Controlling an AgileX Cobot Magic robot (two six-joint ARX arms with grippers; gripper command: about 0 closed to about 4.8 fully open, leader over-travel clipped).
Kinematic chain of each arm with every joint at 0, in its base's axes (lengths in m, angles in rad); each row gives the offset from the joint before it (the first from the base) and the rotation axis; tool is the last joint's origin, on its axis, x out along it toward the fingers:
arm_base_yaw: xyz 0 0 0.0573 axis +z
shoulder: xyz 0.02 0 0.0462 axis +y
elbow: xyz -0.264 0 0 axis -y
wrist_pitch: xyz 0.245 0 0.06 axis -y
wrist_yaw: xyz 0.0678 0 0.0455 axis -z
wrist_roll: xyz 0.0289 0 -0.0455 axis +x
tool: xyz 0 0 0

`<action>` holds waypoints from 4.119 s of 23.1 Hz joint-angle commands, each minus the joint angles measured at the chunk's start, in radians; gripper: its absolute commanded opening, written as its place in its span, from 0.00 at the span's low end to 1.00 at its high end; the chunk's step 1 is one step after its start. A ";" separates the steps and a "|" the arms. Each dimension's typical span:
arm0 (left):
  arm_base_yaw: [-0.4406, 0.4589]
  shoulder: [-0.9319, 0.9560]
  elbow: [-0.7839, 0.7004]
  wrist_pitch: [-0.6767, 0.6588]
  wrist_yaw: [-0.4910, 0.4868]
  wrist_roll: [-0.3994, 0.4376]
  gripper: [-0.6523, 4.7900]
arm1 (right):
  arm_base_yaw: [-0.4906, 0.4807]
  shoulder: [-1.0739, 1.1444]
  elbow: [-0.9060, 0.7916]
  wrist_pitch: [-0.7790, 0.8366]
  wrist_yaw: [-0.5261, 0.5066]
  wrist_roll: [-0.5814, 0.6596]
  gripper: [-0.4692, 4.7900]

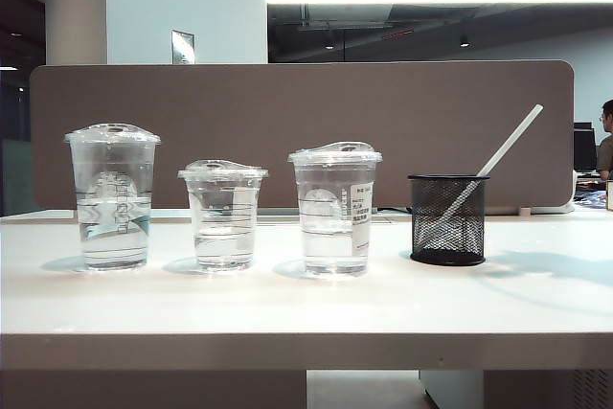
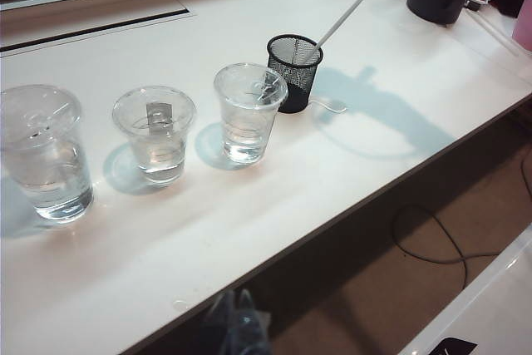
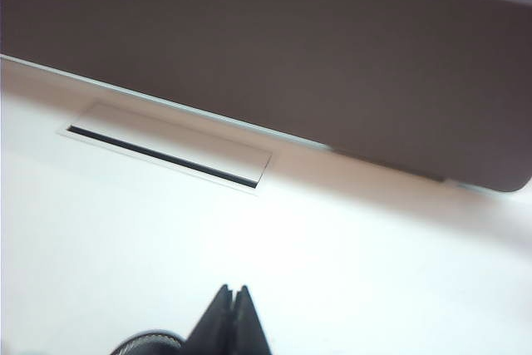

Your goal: Pick up the straw and insert it into the medium coffee cup.

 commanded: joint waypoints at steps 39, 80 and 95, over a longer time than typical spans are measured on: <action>0.001 0.002 0.002 0.009 0.006 0.008 0.11 | 0.054 0.435 -1.026 1.815 0.003 0.610 0.62; 0.002 0.002 0.002 0.009 0.006 0.008 0.11 | 0.056 0.486 -0.798 1.661 -0.082 0.603 0.13; 0.001 0.002 0.002 0.009 0.006 0.008 0.11 | 0.056 0.309 -0.797 1.707 -0.207 0.597 0.13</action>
